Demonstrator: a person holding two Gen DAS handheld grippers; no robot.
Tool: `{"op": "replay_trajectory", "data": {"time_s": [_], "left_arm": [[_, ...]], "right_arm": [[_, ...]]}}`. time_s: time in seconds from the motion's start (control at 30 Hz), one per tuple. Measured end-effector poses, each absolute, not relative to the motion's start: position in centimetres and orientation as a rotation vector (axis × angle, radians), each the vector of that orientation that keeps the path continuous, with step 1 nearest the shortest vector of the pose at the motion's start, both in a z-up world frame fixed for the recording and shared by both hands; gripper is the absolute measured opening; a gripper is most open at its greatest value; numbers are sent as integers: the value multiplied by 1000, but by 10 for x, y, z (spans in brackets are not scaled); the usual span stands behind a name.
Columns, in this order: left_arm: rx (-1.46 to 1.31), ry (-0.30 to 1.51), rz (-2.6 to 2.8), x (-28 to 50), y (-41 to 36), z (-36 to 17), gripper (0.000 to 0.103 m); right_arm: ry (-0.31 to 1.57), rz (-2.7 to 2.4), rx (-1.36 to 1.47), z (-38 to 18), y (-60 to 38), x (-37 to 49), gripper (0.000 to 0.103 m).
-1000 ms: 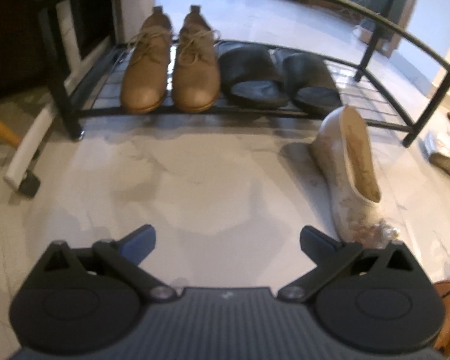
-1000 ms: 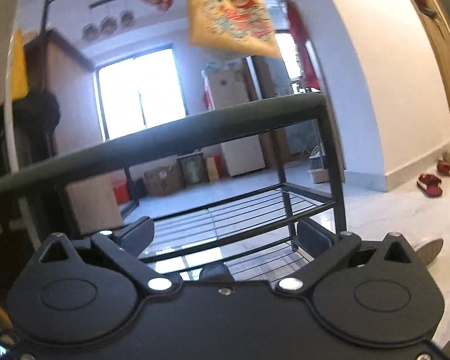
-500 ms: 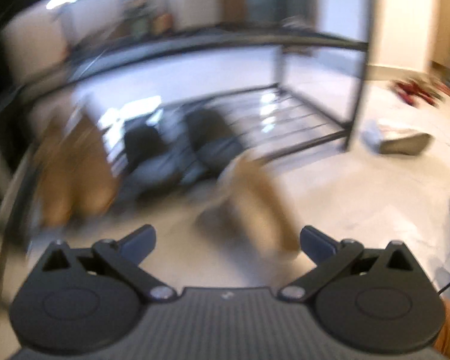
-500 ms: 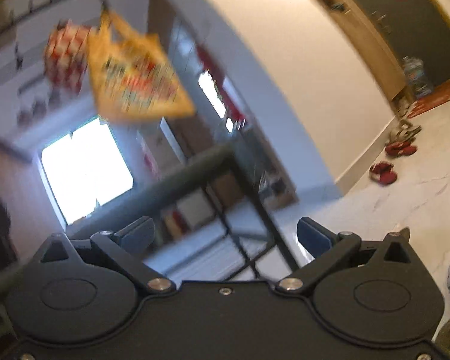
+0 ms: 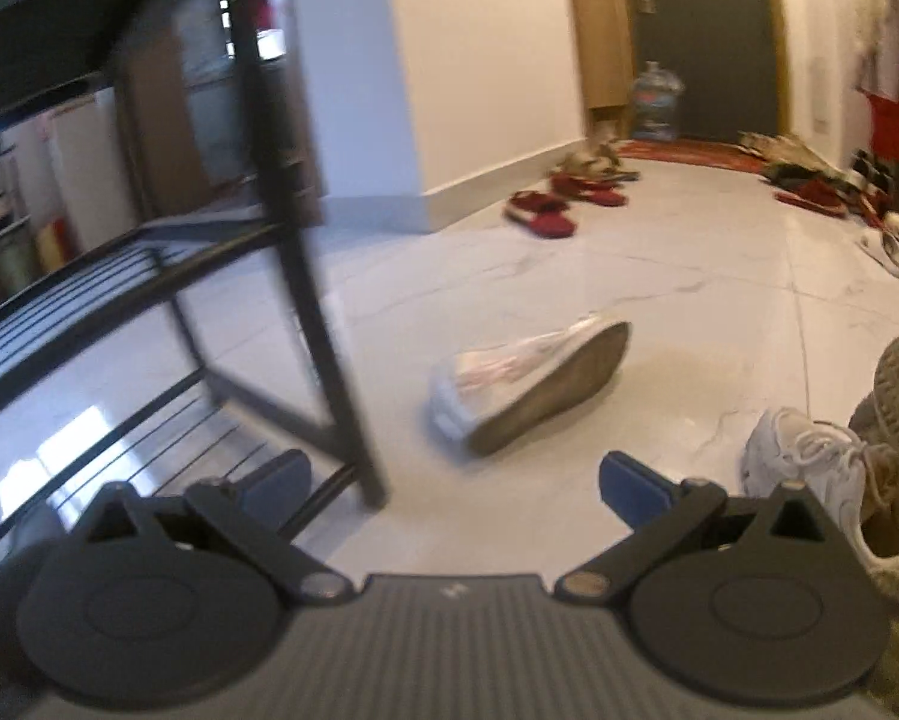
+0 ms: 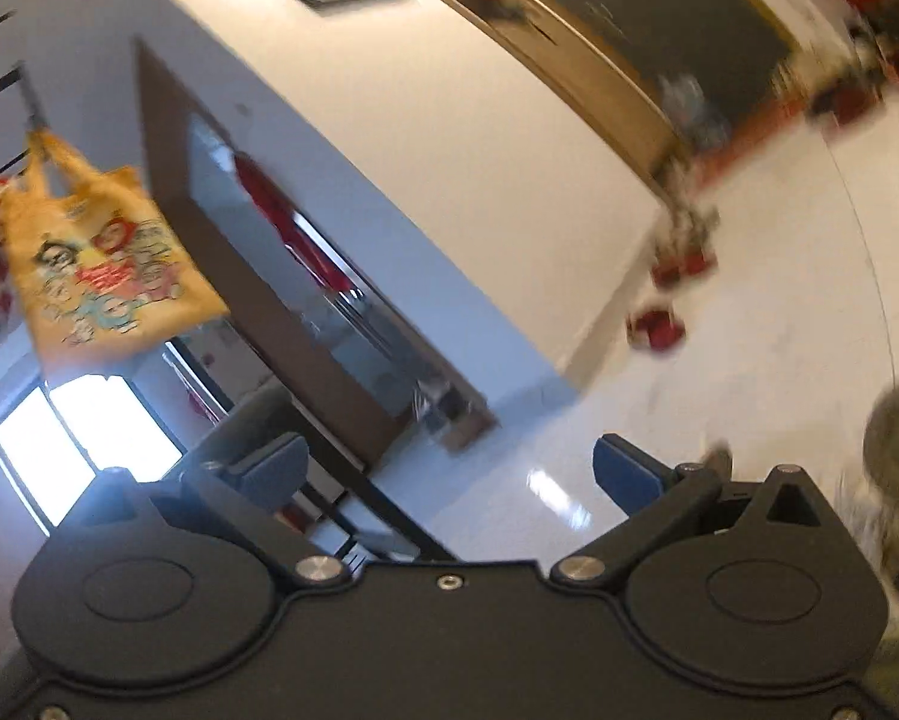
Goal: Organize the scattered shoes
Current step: 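Swing the left tool back to the other white slip-on shoe on the floor, then close the left tool on the second white slip-on shoe's heel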
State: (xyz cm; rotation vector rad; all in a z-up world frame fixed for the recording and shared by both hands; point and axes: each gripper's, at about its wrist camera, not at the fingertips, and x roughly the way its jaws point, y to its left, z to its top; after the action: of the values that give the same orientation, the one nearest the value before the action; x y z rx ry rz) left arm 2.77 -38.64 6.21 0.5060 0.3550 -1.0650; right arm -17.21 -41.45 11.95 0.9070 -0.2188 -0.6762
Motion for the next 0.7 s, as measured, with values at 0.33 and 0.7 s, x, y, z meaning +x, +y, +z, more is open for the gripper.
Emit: {"op": "replay_trajectory", "data": {"time_s": [0.33,0.7], "left_arm": [[819,64,-1173,42,-513,6,102],[869,188,-1214,93,-599,-36,101]], "right_arm": [[-214,-735,967,99,-420,-162,103],[-68,-758,998,70,-437,-129,103]]}}
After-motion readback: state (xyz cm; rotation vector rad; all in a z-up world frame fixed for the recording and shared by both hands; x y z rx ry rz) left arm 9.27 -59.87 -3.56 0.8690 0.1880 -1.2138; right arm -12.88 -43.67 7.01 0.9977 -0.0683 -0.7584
